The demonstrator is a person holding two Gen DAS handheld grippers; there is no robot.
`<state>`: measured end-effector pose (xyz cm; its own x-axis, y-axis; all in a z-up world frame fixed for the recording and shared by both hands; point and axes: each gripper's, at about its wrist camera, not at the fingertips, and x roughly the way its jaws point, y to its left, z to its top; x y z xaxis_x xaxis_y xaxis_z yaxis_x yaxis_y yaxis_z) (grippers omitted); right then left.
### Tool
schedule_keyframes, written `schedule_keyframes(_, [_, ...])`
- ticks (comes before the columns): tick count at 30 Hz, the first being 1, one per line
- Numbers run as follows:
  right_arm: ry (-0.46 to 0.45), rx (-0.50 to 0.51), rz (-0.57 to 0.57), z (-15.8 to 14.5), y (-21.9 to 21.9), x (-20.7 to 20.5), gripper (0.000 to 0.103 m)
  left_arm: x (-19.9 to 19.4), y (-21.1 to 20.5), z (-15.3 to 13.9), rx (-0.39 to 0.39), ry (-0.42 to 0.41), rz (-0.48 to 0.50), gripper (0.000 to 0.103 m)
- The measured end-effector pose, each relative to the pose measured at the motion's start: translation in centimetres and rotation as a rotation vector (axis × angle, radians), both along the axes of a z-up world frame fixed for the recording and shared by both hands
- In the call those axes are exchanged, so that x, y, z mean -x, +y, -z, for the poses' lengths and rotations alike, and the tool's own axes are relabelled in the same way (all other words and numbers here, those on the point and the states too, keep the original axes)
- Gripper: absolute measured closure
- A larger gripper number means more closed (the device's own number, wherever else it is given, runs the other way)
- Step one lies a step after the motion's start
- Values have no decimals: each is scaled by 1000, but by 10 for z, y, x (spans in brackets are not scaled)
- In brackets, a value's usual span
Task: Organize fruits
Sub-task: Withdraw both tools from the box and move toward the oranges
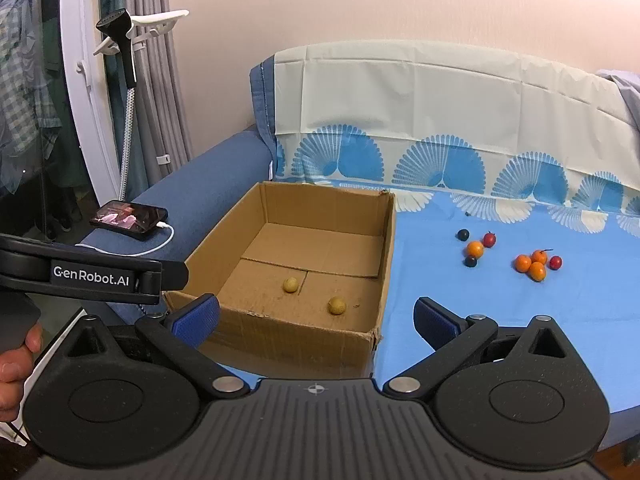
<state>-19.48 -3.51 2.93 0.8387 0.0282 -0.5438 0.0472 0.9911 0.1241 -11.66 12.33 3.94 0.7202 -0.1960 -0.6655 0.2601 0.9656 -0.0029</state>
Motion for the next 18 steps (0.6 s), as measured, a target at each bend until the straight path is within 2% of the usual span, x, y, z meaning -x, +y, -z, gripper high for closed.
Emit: schedule_keyframes(18, [13,-32,13,4,-6,-8,1,-8,-9,4,-17,28,2,0])
